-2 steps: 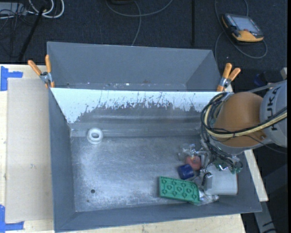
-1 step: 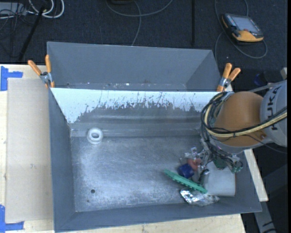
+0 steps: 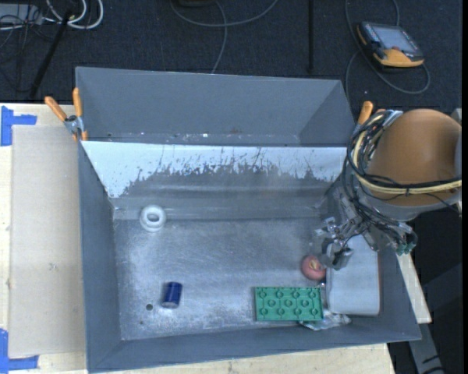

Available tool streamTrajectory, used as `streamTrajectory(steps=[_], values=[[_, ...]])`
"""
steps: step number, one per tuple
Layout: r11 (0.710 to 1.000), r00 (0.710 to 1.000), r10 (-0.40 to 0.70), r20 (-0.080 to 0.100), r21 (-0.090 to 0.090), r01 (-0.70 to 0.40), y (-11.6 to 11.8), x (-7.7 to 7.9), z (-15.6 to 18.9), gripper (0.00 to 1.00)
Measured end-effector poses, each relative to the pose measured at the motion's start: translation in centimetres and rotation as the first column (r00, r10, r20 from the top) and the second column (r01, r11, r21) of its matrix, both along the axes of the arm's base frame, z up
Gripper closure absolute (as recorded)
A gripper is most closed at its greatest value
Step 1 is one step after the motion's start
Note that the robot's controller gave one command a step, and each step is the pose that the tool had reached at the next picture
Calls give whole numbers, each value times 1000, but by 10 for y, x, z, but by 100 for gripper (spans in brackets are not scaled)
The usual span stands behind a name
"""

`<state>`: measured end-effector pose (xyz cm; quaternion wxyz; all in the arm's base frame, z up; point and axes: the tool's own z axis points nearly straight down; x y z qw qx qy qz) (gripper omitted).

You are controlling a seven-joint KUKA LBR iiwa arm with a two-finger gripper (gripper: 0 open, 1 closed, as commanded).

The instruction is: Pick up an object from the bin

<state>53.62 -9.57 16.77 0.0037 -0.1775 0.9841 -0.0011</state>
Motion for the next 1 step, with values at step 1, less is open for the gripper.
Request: streamTrajectory(steps=[1], values=[[1000, 1000, -1, -7, 2, 1, 0, -1, -5, 0]])
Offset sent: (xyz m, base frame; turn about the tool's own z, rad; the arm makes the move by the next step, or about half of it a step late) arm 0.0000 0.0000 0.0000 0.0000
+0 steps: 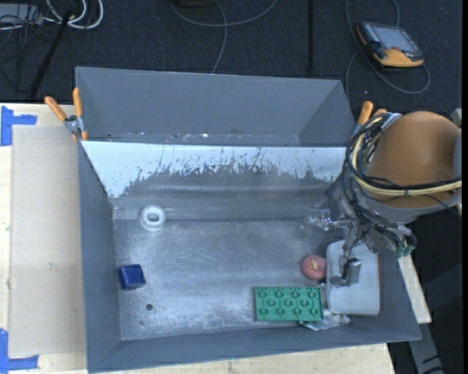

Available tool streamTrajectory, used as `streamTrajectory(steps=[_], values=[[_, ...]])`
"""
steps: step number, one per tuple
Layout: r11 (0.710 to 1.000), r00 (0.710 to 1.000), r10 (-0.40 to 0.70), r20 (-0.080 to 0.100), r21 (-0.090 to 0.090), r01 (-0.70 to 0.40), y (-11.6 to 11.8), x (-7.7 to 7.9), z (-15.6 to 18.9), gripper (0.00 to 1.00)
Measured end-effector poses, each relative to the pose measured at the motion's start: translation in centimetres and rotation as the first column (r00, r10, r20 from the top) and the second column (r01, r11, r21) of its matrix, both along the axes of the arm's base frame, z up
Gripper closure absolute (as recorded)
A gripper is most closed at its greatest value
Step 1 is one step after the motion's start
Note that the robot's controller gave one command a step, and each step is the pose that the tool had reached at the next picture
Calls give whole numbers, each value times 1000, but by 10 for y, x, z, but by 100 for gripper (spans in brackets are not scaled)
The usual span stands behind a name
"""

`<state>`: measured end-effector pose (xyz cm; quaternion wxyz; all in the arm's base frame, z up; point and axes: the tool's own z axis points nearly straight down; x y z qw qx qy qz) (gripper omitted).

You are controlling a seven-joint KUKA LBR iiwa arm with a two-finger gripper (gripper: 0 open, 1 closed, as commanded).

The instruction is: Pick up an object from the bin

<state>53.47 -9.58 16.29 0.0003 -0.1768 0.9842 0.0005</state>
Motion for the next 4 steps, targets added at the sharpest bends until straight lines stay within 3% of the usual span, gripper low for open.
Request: streamTrajectory(steps=[1, 2, 3, 4], values=[[988, 988, 152, -8, 2, -152, 8, -25, -87, 0], [900, 900, 436, 8, -2, -436, 97, -52, -92, 0], [901, 901, 434, 13, -7, -434, 95, -50, -90, 100], [873, 873, 487, 5, -4, -487, 95, -62, 43, 100]])
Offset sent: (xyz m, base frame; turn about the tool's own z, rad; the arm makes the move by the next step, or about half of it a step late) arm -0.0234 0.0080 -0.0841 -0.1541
